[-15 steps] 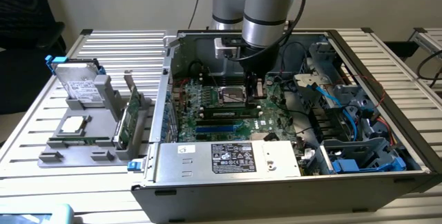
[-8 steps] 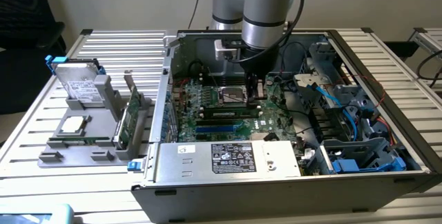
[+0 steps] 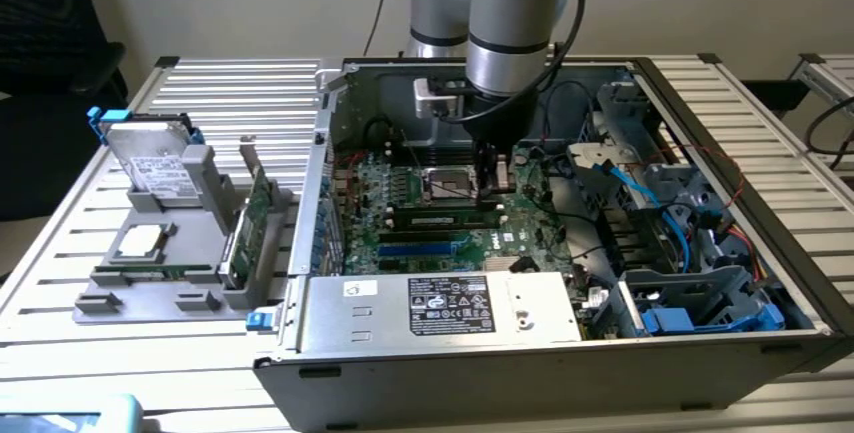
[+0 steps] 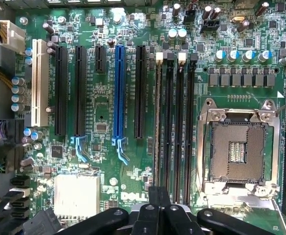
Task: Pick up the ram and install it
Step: 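Press down the ram until it locks into place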
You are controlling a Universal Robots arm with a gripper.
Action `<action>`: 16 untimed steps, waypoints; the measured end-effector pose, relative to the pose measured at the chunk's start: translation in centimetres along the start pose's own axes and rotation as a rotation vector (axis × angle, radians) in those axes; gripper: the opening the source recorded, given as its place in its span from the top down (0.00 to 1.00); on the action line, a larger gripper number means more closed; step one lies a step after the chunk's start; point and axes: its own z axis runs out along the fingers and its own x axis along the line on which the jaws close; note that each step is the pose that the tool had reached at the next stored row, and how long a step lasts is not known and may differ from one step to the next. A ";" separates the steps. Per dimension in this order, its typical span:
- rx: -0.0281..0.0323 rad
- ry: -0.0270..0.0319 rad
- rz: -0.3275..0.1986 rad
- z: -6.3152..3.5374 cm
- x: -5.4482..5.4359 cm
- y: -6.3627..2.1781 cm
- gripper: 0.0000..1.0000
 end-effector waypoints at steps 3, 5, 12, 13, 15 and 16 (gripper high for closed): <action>0.0008 0.0003 0.000 0.15 0.0 0.03 0.89; 0.0025 0.0003 0.001 0.34 0.0 0.04 0.89; 0.0030 -0.0006 0.004 0.04 0.0 0.23 0.89; 0.0028 -0.0003 0.004 -0.04 0.0 0.38 0.89; 0.0029 -0.0002 0.005 -0.12 0.0 0.66 0.89; 0.0030 -0.0002 0.005 -0.13 0.0 0.80 0.89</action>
